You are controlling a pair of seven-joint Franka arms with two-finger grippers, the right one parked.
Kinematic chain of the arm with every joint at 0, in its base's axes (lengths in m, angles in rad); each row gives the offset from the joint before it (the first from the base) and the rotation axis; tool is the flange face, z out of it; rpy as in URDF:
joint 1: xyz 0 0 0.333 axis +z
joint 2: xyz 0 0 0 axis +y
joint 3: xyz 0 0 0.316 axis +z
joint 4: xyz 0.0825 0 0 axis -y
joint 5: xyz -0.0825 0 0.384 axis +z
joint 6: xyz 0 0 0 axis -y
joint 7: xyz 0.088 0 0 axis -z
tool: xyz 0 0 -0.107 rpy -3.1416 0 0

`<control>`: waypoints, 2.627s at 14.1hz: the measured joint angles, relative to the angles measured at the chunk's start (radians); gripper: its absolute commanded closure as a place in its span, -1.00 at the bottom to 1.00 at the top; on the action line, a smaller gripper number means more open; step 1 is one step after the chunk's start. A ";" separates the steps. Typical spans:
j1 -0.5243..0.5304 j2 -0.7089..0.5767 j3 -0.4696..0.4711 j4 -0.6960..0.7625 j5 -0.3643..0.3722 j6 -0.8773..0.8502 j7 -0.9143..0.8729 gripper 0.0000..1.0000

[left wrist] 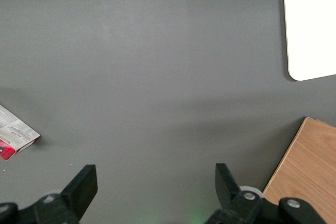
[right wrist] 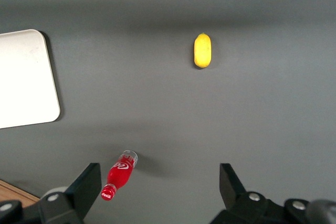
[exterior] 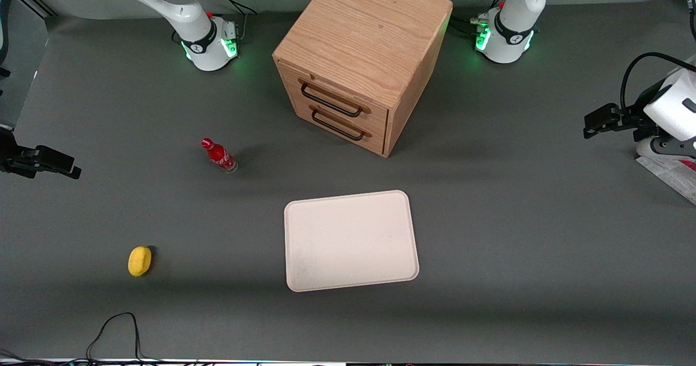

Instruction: Place red cookie box on tray

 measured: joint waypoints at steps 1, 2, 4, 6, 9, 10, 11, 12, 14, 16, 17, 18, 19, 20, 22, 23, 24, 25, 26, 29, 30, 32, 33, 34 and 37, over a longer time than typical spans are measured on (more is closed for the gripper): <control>0.000 0.000 0.000 0.000 0.000 0.000 0.000 -1.00; 0.000 0.000 0.000 0.000 0.000 0.000 0.000 -1.00; 0.000 0.001 0.000 0.000 0.000 0.000 0.000 -1.00; 0.003 0.001 0.003 0.000 0.001 -0.003 -0.002 -1.00; 0.062 0.005 0.021 0.000 0.018 -0.039 -0.006 -1.00; 0.113 0.009 0.025 0.000 0.028 -0.040 0.010 -1.00; 0.173 0.016 0.028 0.002 0.035 -0.038 0.056 -1.00; 0.236 0.026 0.032 0.009 0.042 -0.035 0.122 -1.00; 0.363 0.064 0.037 0.047 0.052 -0.030 0.251 -1.00; 0.481 0.124 0.039 0.108 0.055 -0.023 0.355 -1.00; 0.537 0.158 0.040 0.142 0.056 -0.021 0.403 -1.00; 0.595 0.197 0.040 0.176 0.056 -0.018 0.442 -1.00; 0.648 0.234 0.040 0.209 0.056 -0.011 0.467 -1.00; 0.692 0.266 0.040 0.236 0.056 0.003 0.478 -1.00; 0.747 0.306 0.040 0.266 0.056 0.043 0.446 -1.00; 0.759 0.315 0.039 0.273 0.058 0.055 0.380 -1.00; 0.762 0.318 0.039 0.276 0.063 0.057 0.291 -1.00; 0.761 0.318 0.036 0.276 0.068 0.057 0.187 -1.00; 0.760 0.318 0.030 0.276 0.070 0.056 0.080 -1.00; 0.756 0.325 0.023 0.271 0.072 0.054 -0.170 -1.00; 0.754 0.329 0.022 0.263 0.072 0.055 -0.217 -1.00; 0.752 0.342 0.020 0.227 0.072 0.088 -0.255 -1.00; 0.752 0.349 0.019 0.194 0.071 0.128 -0.261 -1.00; 0.752 0.358 0.019 0.153 0.069 0.179 -0.266 -1.00; 0.752 0.381 0.018 0.015 0.045 0.354 -0.274 -1.00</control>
